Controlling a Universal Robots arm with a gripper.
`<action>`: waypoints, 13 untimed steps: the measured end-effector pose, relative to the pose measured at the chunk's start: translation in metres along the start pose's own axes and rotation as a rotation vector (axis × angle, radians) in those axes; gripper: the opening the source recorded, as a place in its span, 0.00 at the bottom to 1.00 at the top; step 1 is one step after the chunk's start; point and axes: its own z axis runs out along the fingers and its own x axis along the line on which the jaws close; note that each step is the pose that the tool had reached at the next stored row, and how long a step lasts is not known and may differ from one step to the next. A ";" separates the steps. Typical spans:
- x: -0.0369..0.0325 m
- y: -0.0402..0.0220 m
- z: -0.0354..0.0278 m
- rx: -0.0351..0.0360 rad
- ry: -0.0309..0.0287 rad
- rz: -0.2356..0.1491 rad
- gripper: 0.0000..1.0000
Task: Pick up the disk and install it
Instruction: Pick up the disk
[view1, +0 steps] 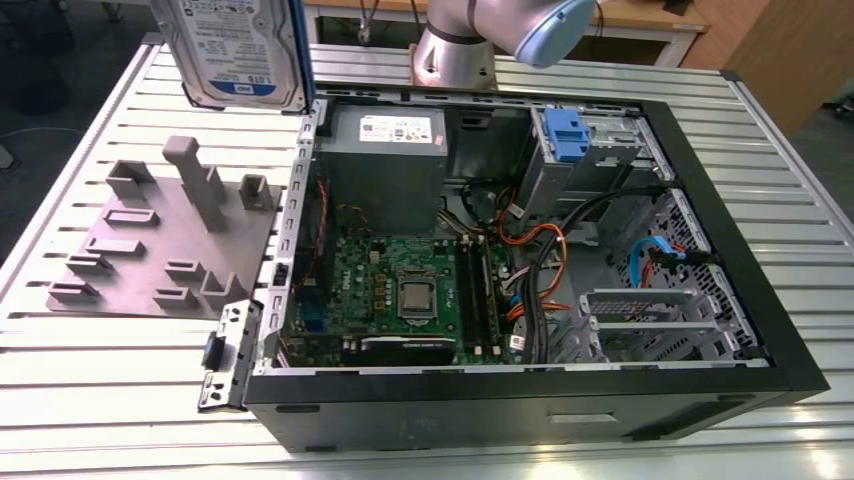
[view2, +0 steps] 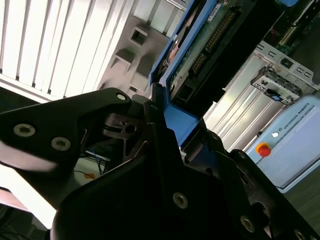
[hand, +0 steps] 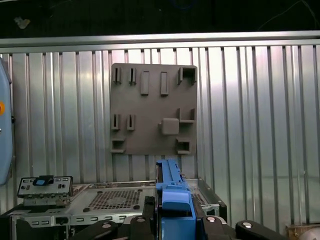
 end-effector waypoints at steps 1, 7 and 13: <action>0.0022 -0.0002 -0.0001 -0.0001 0.0001 0.000 0.36; 0.0112 -0.0051 -0.0005 0.0000 0.0001 0.000 0.36; 0.0134 -0.0210 -0.0006 0.0000 0.0000 0.000 0.36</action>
